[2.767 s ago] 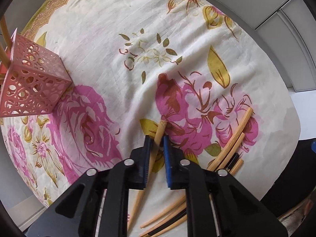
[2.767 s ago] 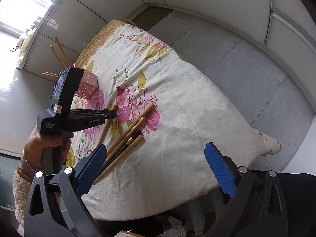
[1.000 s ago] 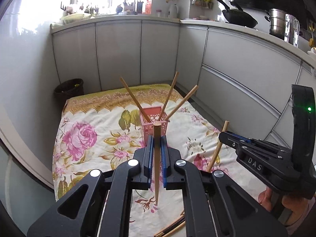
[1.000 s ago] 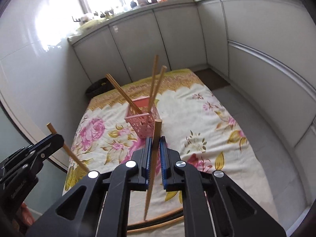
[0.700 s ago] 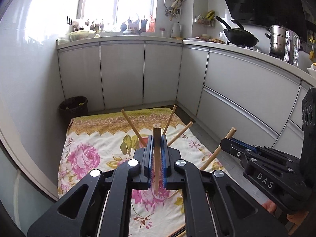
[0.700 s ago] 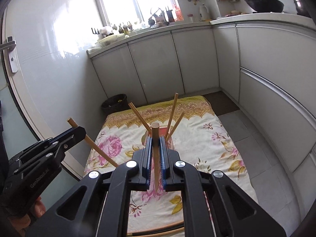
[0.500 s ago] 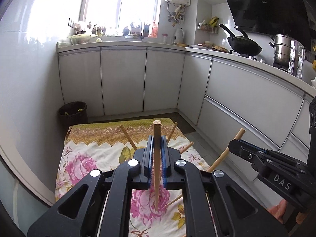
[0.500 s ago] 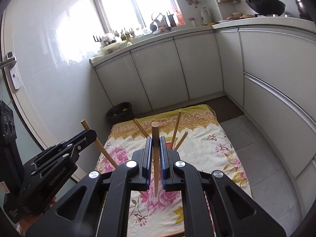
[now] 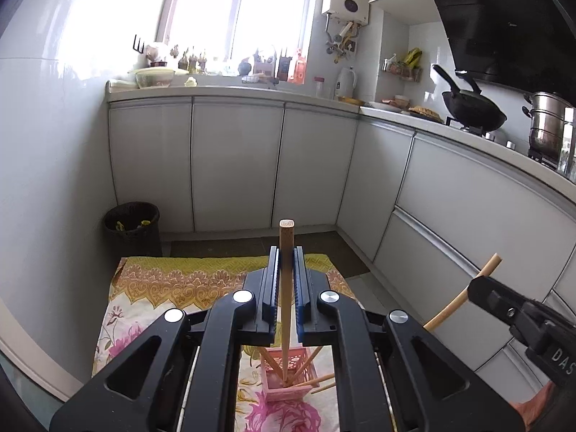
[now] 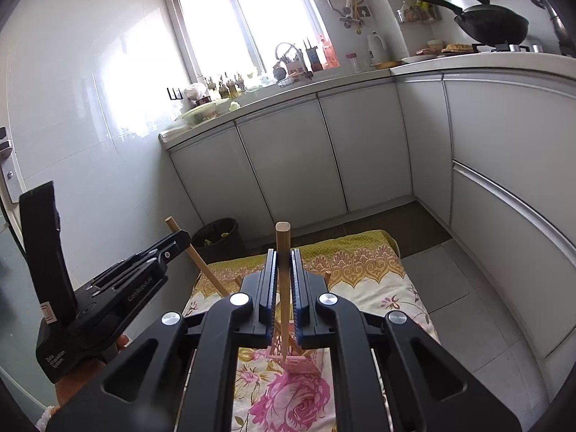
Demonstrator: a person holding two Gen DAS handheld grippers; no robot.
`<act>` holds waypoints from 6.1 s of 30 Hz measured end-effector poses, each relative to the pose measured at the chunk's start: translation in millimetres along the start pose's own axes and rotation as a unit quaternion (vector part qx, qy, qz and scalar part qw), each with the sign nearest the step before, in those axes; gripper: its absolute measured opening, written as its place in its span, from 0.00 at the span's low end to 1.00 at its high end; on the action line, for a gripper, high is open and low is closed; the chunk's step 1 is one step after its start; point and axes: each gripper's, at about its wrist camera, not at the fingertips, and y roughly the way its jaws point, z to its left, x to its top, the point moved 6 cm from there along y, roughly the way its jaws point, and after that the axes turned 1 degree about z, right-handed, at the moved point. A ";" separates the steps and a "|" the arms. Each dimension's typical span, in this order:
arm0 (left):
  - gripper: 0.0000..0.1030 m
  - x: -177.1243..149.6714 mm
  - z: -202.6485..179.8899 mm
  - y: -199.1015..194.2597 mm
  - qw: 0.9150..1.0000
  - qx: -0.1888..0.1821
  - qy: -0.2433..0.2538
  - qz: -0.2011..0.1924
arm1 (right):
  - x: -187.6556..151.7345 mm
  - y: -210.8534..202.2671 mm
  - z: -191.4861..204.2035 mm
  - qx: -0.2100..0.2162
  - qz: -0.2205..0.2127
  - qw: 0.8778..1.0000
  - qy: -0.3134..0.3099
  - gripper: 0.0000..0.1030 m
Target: Organize utensils
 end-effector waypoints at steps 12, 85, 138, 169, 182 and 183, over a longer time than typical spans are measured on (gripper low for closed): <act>0.38 -5.7 27.9 17.3 0.999 -0.019 -0.044 0.016 | -11.4 57.0 -1.1 -0.005 0.015 1.000 0.001 0.07; 0.38 -331.1 -166.5 51.4 0.813 -0.104 0.317 0.477 | -315.3 -125.7 -168.2 -0.108 0.247 0.916 0.296 0.94; 0.07 -201.2 28.8 -51.0 0.963 -0.117 0.041 0.241 | -327.1 26.1 -84.3 -0.154 0.360 0.894 0.217 0.00; 0.23 -221.2 37.0 -31.6 0.955 -0.115 0.023 0.271 | -335.2 48.1 -87.2 -0.279 0.445 0.837 0.154 0.15; 0.25 -249.8 55.6 -14.7 0.944 -0.087 0.009 0.319 | -339.1 48.8 -90.5 -0.235 0.469 0.838 0.150 0.08; 0.25 -252.4 55.1 -10.5 0.942 -0.084 0.011 0.326 | -337.6 52.7 -87.6 -0.240 0.466 0.841 0.133 0.08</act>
